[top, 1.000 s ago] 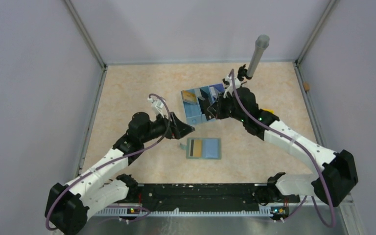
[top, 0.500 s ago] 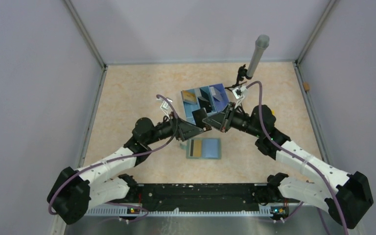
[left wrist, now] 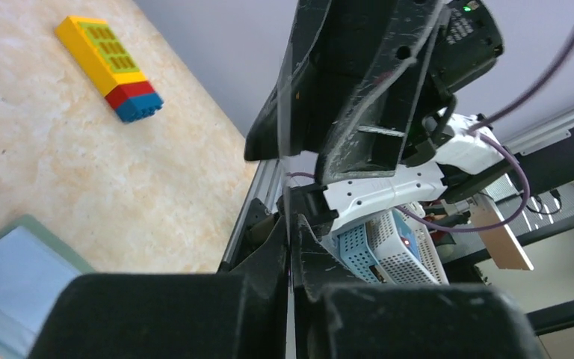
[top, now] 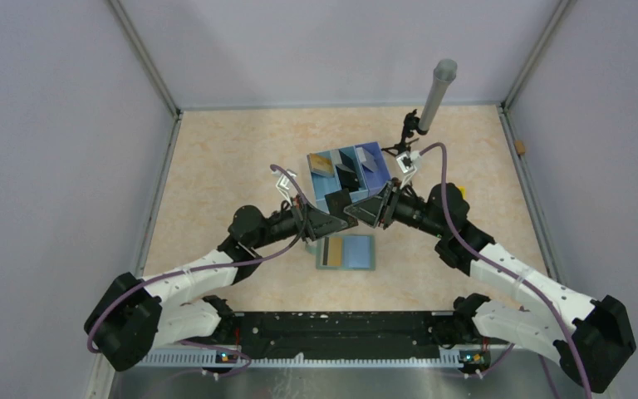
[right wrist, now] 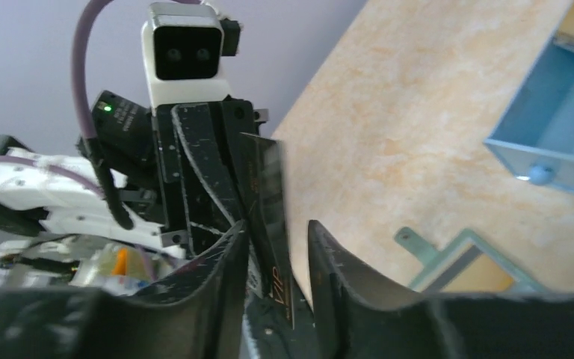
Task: Put the credit cards into the card holder
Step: Insert the credit card into the card holder.
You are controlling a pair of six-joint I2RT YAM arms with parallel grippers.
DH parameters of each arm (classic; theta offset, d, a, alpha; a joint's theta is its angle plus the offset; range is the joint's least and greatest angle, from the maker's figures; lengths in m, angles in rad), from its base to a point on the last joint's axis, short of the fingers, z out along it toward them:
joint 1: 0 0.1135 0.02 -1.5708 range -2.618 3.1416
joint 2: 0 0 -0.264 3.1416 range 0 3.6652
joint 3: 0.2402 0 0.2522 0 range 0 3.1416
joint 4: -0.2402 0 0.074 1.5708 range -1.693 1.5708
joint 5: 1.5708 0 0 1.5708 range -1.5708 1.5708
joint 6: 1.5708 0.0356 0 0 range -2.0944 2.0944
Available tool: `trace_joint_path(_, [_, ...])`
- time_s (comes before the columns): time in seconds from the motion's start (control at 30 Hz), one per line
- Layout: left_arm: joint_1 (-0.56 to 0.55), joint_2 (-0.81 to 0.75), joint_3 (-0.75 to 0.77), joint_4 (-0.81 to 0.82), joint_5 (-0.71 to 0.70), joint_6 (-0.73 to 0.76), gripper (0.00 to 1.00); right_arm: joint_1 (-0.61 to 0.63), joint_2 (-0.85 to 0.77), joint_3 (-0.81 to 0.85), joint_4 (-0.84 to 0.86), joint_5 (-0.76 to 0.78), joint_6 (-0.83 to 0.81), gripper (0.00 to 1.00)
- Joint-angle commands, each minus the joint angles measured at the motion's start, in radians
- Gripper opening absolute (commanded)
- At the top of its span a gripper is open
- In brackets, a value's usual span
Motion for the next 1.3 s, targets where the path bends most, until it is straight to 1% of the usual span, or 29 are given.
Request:
trace_joint_path(0.0, [0.001,-0.012,-0.036,-0.075,-0.048,0.052,0.0,-0.001,-0.072,-0.011,-0.139,0.102,-0.076,0.49])
trace_joint_path(0.03, [0.0,-0.019,-0.042,-0.137,-0.053,0.074,0.0,-0.001,-0.085,-0.017,-0.173,0.13,-0.089,0.56])
trace_joint_path(0.1, [0.0,-0.027,-0.053,-0.22,-0.052,0.115,0.0,-0.001,-0.121,-0.029,-0.249,0.191,-0.115,0.66])
trace_joint_path(0.2, [0.001,-0.013,-0.053,-0.36,-0.033,0.186,0.0,-0.001,-0.152,-0.051,-0.364,0.272,-0.138,0.69])
trace_joint_path(0.3, [0.001,0.059,-0.031,-0.498,0.023,0.256,0.0,0.0,-0.156,-0.072,-0.463,0.325,-0.14,0.7])
trace_joint_path(0.4, [0.001,0.153,-0.026,-0.525,0.093,0.288,0.0,0.0,-0.134,-0.098,-0.515,0.354,-0.121,0.69])
trace_joint_path(0.47, [0.001,0.224,-0.02,-0.52,0.132,0.301,0.0,-0.001,-0.104,-0.112,-0.533,0.368,-0.105,0.65])
trace_joint_path(0.57, [0.001,0.317,-0.017,-0.497,0.127,0.31,0.0,0.0,-0.038,-0.12,-0.557,0.396,-0.082,0.58])
trace_joint_path(0.7, [0.0,0.411,-0.024,-0.359,0.163,0.252,0.0,0.0,0.053,-0.127,-0.54,0.394,-0.087,0.53])
trace_joint_path(0.83, [0.0,0.455,-0.025,-0.301,0.155,0.223,0.0,-0.001,0.121,-0.145,-0.502,0.402,-0.09,0.51])
trace_joint_path(1.03, [0.001,0.45,-0.073,-0.225,0.088,0.151,0.0,-0.001,0.176,-0.162,-0.453,0.398,-0.084,0.49])
trace_joint_path(1.27, [0.001,0.517,-0.062,-0.155,0.116,0.081,0.0,-0.001,0.234,-0.155,-0.439,0.401,-0.087,0.48])
